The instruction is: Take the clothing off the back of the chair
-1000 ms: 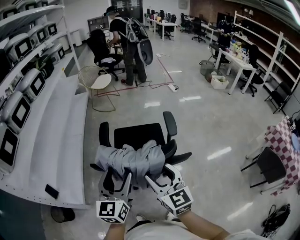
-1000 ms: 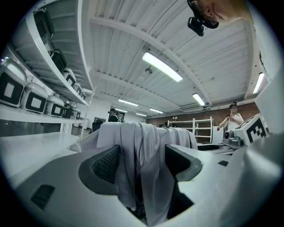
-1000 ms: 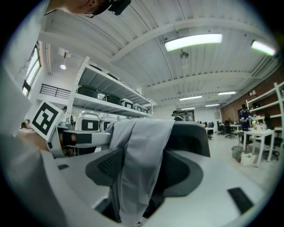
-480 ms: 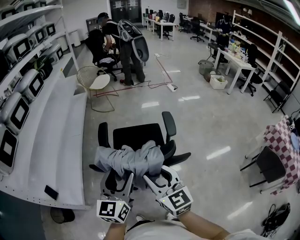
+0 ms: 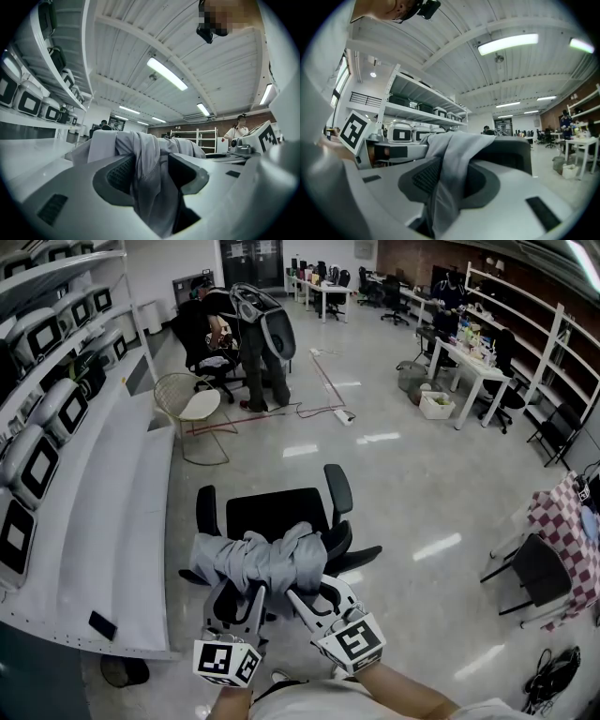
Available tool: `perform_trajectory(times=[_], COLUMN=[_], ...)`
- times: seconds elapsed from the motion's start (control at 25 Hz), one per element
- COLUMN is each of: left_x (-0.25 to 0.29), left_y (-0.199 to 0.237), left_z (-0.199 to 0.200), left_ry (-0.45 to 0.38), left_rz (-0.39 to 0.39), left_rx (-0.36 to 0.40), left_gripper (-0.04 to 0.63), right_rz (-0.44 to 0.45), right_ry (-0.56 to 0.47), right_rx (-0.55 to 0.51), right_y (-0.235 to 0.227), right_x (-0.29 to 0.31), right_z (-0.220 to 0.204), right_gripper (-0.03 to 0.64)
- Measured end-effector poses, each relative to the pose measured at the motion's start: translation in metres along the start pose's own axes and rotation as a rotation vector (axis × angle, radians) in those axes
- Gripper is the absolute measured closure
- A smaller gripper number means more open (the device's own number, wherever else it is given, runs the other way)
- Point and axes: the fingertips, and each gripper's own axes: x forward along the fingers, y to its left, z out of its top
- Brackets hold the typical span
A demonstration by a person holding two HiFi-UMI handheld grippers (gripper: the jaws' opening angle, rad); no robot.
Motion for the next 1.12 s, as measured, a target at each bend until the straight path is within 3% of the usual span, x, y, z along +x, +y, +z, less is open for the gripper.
perform_trajectory(times=[0.2,0.44,1.12], left_x=[0.000,-0.002,-0.009], left_y=[0.000,0.001,-0.005], left_z=[0.002,0.004,0.011], left_ry=[-0.004,-0.017,-0.031], left_rz=[0.002,-0.003,-0.019], left_rx=[0.001,-0.001,0.015], left_gripper=[0.387,0.482,0.568], right_rz=[0.009,0.013,0.010], right_ry=[-0.003,-0.019,-0.066], right_rx=[-0.001,-0.007,-0.028], right_y=[0.001,0.002,0.006], right_x=[0.000,0.000,-0.005], right_z=[0.001,0.005,0.016], right_gripper=[0.509,0.539,0.584])
